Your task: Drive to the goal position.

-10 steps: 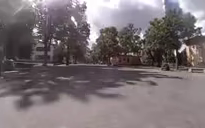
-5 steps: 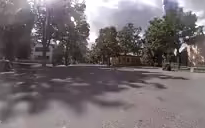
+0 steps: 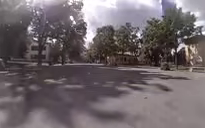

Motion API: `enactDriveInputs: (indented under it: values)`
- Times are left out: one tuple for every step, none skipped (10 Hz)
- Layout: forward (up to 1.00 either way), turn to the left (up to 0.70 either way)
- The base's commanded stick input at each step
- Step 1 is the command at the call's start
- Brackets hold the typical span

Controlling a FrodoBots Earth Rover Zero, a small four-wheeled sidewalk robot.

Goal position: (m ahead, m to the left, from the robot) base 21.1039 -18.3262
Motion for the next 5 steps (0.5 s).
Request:
enactDriveInputs:
  values:
    - [0.85,0.01]
    - [0.85,0.01]
    - [0.85,0.01]
    - [0.85,0.01]
    - [0.85,0.01]
